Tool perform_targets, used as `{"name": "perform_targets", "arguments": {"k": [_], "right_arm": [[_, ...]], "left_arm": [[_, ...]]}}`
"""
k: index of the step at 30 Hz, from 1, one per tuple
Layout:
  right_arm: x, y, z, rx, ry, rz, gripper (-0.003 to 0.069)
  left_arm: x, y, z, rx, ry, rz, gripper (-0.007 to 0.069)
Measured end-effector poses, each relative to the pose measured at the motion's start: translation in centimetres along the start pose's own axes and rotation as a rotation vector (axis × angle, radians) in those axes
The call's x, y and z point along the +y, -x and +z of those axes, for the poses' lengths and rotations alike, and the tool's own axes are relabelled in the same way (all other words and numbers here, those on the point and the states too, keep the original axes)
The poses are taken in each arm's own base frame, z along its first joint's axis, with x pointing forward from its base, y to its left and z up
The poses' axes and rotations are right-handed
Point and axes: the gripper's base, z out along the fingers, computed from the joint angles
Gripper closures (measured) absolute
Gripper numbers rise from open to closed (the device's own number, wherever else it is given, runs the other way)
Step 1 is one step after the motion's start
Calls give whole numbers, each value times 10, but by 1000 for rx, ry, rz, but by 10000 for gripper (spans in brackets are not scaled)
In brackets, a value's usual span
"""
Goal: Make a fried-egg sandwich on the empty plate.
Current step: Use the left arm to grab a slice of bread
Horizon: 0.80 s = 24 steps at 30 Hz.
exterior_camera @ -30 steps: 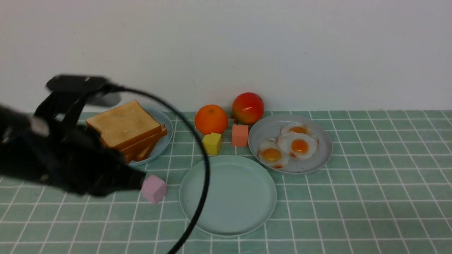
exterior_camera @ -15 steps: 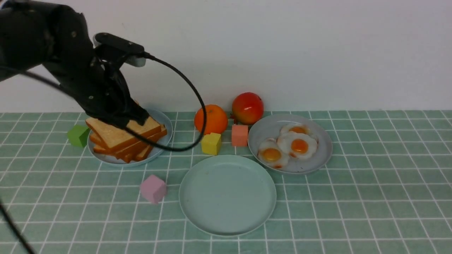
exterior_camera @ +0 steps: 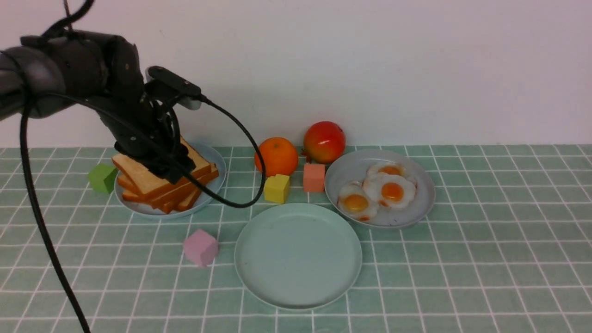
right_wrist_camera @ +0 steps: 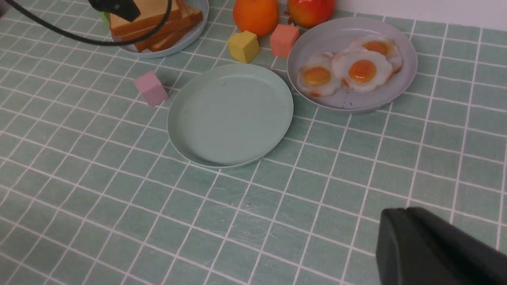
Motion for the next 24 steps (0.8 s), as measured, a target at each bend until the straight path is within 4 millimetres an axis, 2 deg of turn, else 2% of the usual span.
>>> {"name": "perform_targets", "arguments": {"k": [5,9,11,12,14,15,16,17,21,24], "right_arm": [[0,0,0,0,0,0,637],[0,0,0,1,-4,-3,636],[0,0,0,1,-5,-4,634],[0,0,0,1,-5,-4,634],[0,0,0,1,-5,-4,632],[0,0,0,1,-5,-4,631],[0,0,0,1,-5,-4,629],[0,0,0,1,-5,-4,629],[-1,0,0,1,-6,-4,625],[-1,0,0,1,-6,-4,622]], "left_arm": [[-1,-3,20,23,-4,34,196],[-1,-3,26,34,-3,45,244],[-1,-3,26,33,0,47,317],[-1,-3,26,33,0,47,317],[-1,-3,26,34,0,48,444],[-1,-3,26,34,-1,47,467],[-2,-3,26,35,-3,47,548],[-2,-3,26,36,-4,51,599],[-1,-2,18,29,0,50,631],[2,2,-7,-14,19,44,631]]}}
